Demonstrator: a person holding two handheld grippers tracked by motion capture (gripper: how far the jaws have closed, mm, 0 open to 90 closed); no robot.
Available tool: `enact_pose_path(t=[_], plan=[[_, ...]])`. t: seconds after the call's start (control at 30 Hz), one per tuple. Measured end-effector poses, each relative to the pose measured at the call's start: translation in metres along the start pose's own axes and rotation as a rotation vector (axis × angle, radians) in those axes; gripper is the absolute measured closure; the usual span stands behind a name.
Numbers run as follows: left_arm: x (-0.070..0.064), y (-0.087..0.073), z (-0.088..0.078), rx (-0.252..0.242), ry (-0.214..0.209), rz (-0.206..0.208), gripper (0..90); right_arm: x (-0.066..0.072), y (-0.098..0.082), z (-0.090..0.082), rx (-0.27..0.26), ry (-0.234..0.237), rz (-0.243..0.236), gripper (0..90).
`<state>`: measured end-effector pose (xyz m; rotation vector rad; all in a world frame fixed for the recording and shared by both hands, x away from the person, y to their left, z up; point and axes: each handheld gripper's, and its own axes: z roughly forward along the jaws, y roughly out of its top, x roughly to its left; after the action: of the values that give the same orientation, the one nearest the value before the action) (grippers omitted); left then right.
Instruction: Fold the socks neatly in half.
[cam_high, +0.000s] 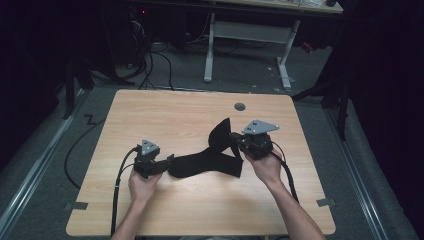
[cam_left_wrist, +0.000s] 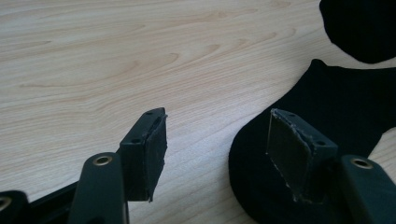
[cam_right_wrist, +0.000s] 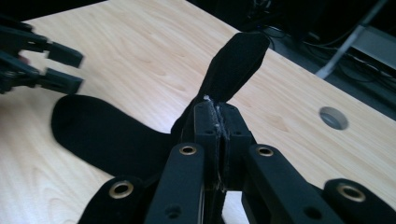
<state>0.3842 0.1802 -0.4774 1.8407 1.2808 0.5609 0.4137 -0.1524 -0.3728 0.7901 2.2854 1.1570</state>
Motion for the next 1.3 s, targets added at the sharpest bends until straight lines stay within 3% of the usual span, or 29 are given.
enact_pose_path(t=[0.2,0.3,0.6,0.97,1.3], plan=[[-0.013,0.007,0.003,0.006,-0.03,0.046,37.3,0.015,-0.003,0.002,-0.001,0.038,-0.013,88.1],[-0.021,0.011,0.006,0.0,-0.053,0.062,36.1,0.02,-0.011,0.01,0.024,0.045,-0.011,88.0],[-0.04,0.019,0.018,0.025,-0.096,0.11,35.2,0.023,-0.034,0.027,0.085,0.049,-0.001,87.8],[-0.055,0.02,0.035,0.069,-0.12,0.139,42.4,0.031,-0.054,0.046,0.138,0.049,-0.005,87.1],[-0.07,0.026,0.053,0.089,-0.121,0.162,43.6,0.034,-0.068,0.06,0.175,0.044,-0.003,83.8]])
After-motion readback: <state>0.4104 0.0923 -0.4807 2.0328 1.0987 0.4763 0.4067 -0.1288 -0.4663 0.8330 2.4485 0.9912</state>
